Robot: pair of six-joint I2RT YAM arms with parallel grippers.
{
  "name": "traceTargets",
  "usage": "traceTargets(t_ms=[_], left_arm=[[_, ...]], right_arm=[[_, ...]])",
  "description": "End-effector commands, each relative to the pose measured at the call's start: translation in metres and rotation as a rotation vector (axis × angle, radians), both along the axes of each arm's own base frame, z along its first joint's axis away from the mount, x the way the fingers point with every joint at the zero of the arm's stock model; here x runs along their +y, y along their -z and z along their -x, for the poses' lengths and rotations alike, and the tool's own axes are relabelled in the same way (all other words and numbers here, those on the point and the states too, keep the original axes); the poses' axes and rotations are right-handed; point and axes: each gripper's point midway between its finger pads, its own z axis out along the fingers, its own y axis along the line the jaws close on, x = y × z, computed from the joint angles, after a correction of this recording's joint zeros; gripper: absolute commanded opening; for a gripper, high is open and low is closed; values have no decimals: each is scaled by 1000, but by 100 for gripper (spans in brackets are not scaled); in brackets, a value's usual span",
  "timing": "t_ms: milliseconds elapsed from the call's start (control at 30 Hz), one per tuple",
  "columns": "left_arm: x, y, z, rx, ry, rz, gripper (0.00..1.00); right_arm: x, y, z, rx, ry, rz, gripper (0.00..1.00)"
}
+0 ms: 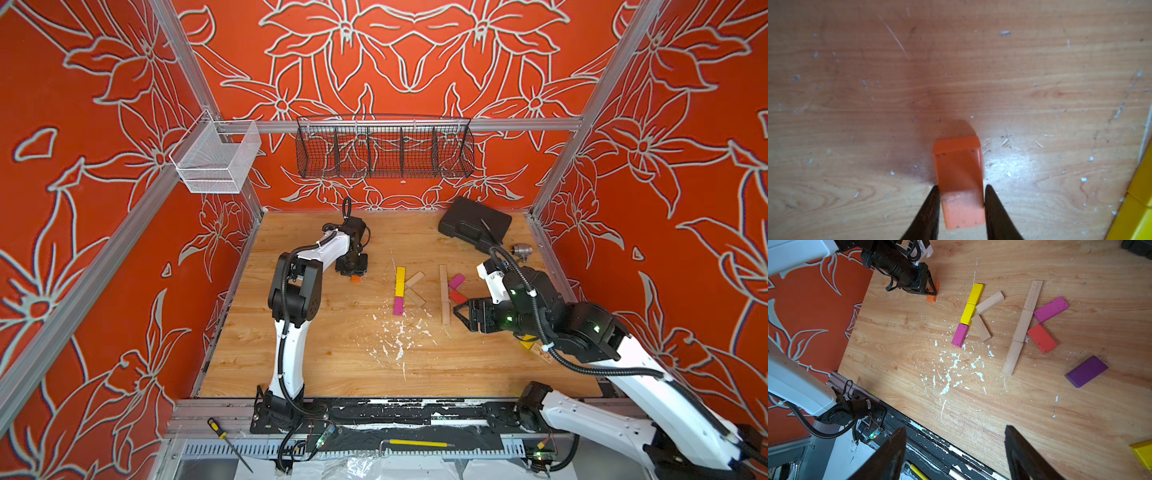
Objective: Assemble the letter k with building blocks
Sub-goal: Adjust the building block at the center of the board.
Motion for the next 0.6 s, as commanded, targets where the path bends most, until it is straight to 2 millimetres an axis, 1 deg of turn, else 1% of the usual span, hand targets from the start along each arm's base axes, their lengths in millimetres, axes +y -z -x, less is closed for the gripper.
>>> traceTargets(t_ms=[0,167,467,500,567], left_arm=[[1,6,2,33,8,-2,35],[-1,7,1,33,20,7,35],[1,9,2,43,-2,-3,35],[1,9,2,44,-6,0,36],[-1,9,2,47,-15,10,40]], right_arm=[[-6,5,1,9,31,13,76],[-7,6,1,8,37,12,76],[-8,6,0,8,50,8,77],[-8,6,-1,7,53,11,77],[-10,6,-1,7,64,14,77]])
